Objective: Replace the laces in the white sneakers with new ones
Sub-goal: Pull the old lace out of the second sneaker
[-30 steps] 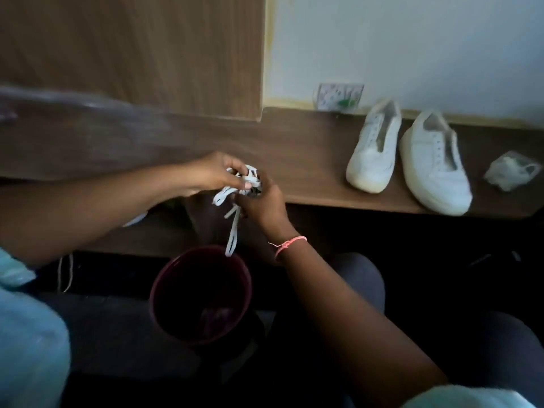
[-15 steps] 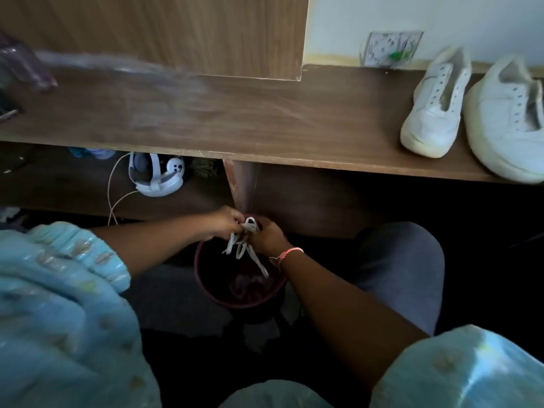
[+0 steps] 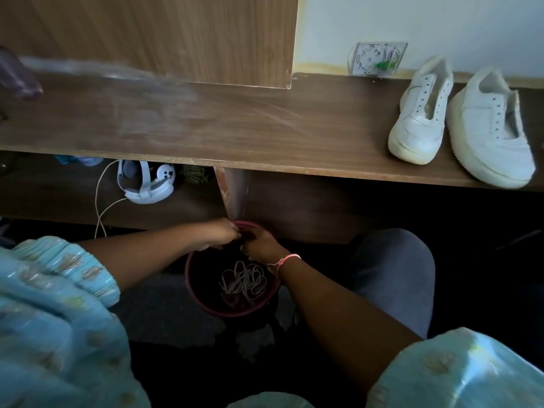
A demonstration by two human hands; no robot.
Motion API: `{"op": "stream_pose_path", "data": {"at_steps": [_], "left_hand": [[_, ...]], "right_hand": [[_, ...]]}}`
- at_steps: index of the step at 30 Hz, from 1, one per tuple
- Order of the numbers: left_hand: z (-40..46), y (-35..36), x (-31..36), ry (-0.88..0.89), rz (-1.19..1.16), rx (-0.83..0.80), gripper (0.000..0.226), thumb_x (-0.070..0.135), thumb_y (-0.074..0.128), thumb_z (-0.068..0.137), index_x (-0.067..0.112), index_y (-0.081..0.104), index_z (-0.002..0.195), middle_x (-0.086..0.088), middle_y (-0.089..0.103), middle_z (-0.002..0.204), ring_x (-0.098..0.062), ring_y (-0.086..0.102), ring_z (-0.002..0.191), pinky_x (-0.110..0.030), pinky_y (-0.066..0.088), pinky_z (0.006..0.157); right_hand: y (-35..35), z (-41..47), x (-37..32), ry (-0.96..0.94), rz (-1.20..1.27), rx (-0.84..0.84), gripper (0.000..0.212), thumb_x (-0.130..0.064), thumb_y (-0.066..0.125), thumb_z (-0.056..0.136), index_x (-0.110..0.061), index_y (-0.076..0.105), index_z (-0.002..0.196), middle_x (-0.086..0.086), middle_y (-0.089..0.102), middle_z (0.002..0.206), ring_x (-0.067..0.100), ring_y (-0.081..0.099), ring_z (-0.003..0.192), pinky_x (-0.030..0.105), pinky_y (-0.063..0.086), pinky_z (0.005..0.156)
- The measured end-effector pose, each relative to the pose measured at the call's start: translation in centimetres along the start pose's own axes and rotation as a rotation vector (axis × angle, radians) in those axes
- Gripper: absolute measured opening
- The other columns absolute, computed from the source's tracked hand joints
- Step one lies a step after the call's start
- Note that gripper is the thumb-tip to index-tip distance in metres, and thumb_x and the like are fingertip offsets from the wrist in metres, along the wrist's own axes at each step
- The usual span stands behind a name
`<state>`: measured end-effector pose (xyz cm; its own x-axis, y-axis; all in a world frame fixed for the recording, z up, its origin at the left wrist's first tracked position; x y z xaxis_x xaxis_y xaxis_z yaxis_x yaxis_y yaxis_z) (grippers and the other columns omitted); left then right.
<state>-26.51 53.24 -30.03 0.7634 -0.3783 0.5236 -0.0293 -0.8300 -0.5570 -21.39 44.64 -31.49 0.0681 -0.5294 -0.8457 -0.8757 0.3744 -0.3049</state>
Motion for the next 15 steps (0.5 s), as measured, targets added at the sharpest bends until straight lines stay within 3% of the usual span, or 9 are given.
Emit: {"op": "stream_pose_path", "data": {"at_steps": [3, 7, 11, 12, 15], "left_hand": [[-0.6, -0.7, 2.7, 0.068, 0.127, 0.048, 0.019, 0.023, 0.053, 0.099, 0.015, 0.066, 0.087, -0.008, 0.061, 0.080, -0.021, 0.054, 0.072, -0.027, 0.038, 0.063], [-3.3, -3.3, 9.1, 0.235, 0.340, 0.196, 0.026, 0.022, 0.048, 0.101, 0.008, 0.062, 0.117, -0.013, 0.066, 0.115, -0.029, 0.061, 0.106, -0.030, 0.045, 0.087], [-5.4, -6.6, 14.0, 0.432, 0.083, 0.288, 0.033, 0.013, 0.049, 0.100, 0.010, 0.057, 0.132, -0.008, 0.062, 0.131, -0.025, 0.056, 0.123, -0.040, 0.039, 0.110], [-5.6, -6.4, 21.3, 0.526, 0.031, 0.298, 0.033, 0.010, 0.048, 0.100, 0.010, 0.057, 0.132, -0.007, 0.062, 0.131, -0.024, 0.056, 0.124, -0.041, 0.038, 0.111], [-6.1, -7.2, 26.1, 0.605, -0.135, 0.348, 0.033, 0.010, 0.048, 0.099, 0.013, 0.058, 0.131, -0.006, 0.064, 0.128, -0.022, 0.058, 0.121, -0.038, 0.041, 0.110]], "right_hand": [[-1.2, -0.5, -1.0, 0.006, 0.160, 0.097, 0.038, -0.002, 0.058, 0.088, -0.008, 0.063, 0.125, -0.003, 0.062, 0.081, 0.001, 0.050, 0.065, 0.014, 0.041, 0.065], [-5.6, -2.2, -4.8, -0.129, 0.275, 0.329, 0.036, -0.003, 0.059, 0.083, -0.008, 0.062, 0.119, 0.011, 0.068, 0.105, 0.020, 0.062, 0.089, 0.034, 0.050, 0.085], [-10.7, -4.2, -9.8, -0.311, 0.354, 0.460, 0.042, 0.000, 0.063, 0.081, -0.011, 0.061, 0.121, 0.008, 0.070, 0.108, 0.022, 0.067, 0.100, 0.039, 0.053, 0.094], [-17.8, -6.0, -11.0, -0.388, 0.370, 0.551, 0.042, 0.002, 0.062, 0.082, -0.010, 0.060, 0.122, 0.008, 0.070, 0.108, 0.020, 0.067, 0.100, 0.038, 0.053, 0.094], [-22.5, -7.5, -13.2, -0.426, 0.371, 0.596, 0.041, 0.007, 0.058, 0.085, -0.009, 0.059, 0.124, 0.005, 0.067, 0.104, 0.020, 0.065, 0.098, 0.040, 0.054, 0.093]]}}
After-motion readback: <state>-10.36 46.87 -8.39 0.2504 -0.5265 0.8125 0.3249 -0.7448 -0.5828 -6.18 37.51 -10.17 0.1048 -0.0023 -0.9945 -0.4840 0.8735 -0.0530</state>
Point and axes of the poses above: each hand's wrist, its own z-axis towards the middle knuckle, its own y-axis out of the palm, x = y × z, the point moved 10 cm from there along z, towards the middle knuckle
